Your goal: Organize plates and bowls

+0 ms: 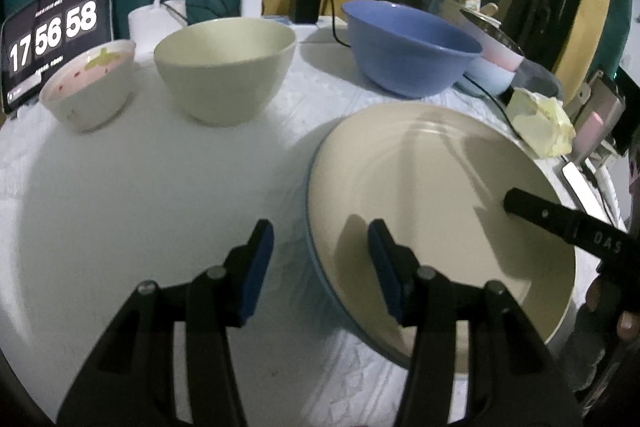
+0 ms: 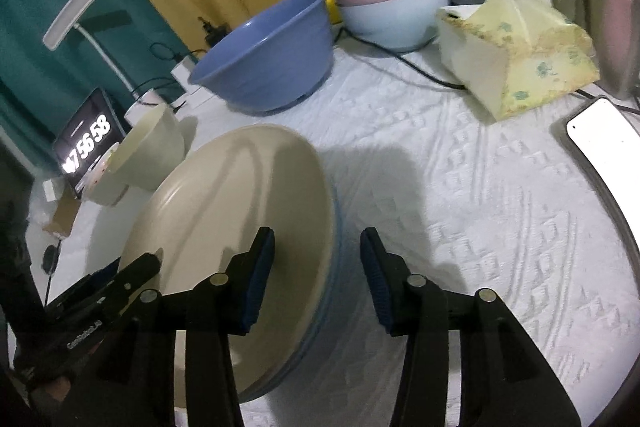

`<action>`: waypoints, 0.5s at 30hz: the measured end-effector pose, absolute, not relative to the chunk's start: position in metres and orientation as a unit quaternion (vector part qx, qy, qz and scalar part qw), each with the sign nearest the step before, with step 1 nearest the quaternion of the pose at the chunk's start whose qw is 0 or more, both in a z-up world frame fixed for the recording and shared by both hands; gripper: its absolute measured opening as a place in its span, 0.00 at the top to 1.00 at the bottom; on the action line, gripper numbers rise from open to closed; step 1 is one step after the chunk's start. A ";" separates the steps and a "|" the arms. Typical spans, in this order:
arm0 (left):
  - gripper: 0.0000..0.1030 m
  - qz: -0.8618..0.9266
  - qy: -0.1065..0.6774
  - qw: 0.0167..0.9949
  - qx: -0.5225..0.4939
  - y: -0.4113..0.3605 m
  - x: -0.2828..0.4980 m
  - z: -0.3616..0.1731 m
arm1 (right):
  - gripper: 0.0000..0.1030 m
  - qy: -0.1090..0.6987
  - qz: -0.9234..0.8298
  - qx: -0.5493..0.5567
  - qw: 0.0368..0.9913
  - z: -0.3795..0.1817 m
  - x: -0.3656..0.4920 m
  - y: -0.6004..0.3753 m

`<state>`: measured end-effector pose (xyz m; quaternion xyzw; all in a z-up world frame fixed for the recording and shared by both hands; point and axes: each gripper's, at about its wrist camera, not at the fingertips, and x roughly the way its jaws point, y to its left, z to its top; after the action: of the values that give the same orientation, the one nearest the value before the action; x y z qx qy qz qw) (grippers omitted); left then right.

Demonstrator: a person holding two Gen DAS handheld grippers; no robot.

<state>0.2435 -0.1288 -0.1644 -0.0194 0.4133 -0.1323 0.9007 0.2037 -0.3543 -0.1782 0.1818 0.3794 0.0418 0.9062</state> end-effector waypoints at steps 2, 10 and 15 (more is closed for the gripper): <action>0.50 -0.135 0.415 0.900 -0.026 -0.128 0.245 -0.165 | 0.62 0.378 0.044 0.177 0.908 -0.177 0.204 -0.350; 0.50 -0.174 0.423 0.887 -0.059 -0.132 0.244 -0.167 | 0.63 0.374 0.033 0.178 0.910 -0.177 0.203 -0.347; 0.53 -0.170 0.421 0.889 -0.058 -0.126 0.237 -0.166 | 0.64 0.372 0.031 0.180 0.910 -0.178 0.196 -0.344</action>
<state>0.2373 -0.1261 -0.1659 -0.0579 0.4213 -0.1697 0.8890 0.1963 -0.3437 -0.1782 0.1797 0.3721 0.0313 0.9101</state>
